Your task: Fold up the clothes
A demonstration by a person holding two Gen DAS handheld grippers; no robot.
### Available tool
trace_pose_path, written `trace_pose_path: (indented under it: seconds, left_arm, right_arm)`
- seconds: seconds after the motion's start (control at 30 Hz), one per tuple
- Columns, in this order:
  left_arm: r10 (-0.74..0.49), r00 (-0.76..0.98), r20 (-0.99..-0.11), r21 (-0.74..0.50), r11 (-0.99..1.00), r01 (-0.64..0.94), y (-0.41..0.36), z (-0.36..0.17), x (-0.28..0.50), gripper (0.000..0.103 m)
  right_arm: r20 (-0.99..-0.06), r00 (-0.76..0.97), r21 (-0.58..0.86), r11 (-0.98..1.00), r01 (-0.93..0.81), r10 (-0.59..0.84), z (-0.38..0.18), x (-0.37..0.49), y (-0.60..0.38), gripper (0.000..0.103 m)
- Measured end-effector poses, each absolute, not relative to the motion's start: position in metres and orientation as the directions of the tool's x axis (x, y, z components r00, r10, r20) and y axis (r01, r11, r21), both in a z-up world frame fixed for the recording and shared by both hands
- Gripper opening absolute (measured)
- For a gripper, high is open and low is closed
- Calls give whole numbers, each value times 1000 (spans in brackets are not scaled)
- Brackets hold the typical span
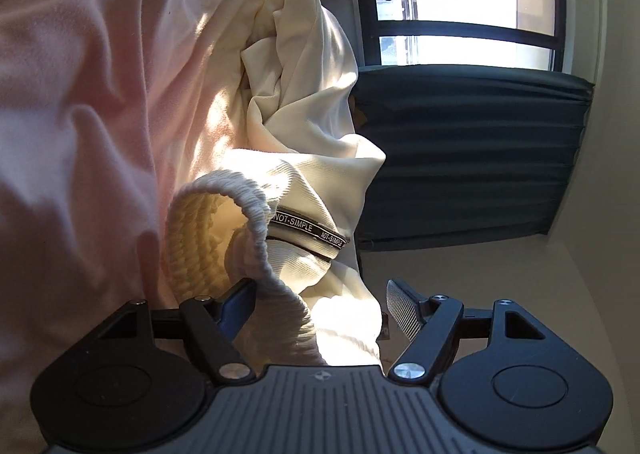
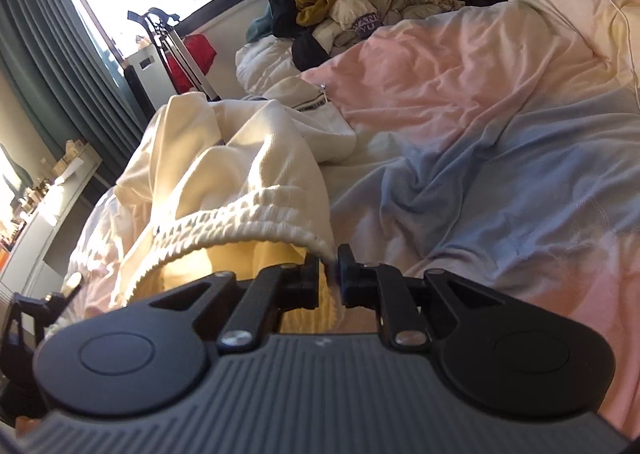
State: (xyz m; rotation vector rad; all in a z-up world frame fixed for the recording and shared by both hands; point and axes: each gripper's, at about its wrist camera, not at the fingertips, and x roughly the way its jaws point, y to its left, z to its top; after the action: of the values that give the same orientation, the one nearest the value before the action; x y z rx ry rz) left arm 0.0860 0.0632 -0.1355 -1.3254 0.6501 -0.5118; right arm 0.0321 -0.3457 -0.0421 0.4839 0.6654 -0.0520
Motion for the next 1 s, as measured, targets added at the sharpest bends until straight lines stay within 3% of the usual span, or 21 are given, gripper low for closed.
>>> trace_pose_path:
  seconds: [0.3, 0.5, 0.57, 0.7, 0.8, 0.9, 0.93, 0.97, 1.0]
  left_arm:
    - [-703, 665, -253, -950, 311, -34, 44, -142, 77, 73]
    - [-650, 722, -238, -958, 280, -64, 59, -143, 83, 73]
    - [-640, 737, -217, -968, 239, -78, 67, -144, 89, 70]
    - [-635, 747, -195, -972, 225, -63, 63, -145, 102, 53]
    - [-642, 741, -197, -962, 273, -19, 53, -140, 111, 52]
    - [-647, 730, -221, -963, 264, -57, 58, -146, 118, 54]
    - [-648, 732, -212, -968, 244, -65, 61, -149, 117, 54]
    - [-649, 733, -204, -972, 224, -72, 65, -150, 116, 56]
    - [-652, 733, -195, -976, 205, -77, 67, -151, 114, 60]
  right_arm:
    - [-664, 736, 422, 878, 227, 129, -63, 39, -343, 13]
    - [-679, 718, 451, 858, 247, 150, -72, 40, -345, 17]
    - [-684, 712, 460, 851, 254, 157, -76, 40, -346, 23]
    - [-695, 702, 442, 861, 250, 153, -85, 46, -342, 28]
    - [-698, 709, 380, 892, 245, 102, -89, 50, -335, 33]
    - [-654, 752, 389, 887, 250, 75, -87, 49, -336, 30]
    - [-636, 769, 390, 887, 246, 67, -85, 48, -335, 27]
    - [-623, 780, 375, 896, 237, 55, -81, 48, -334, 15]
    - [-610, 791, 361, 904, 228, 43, -76, 47, -332, 15]
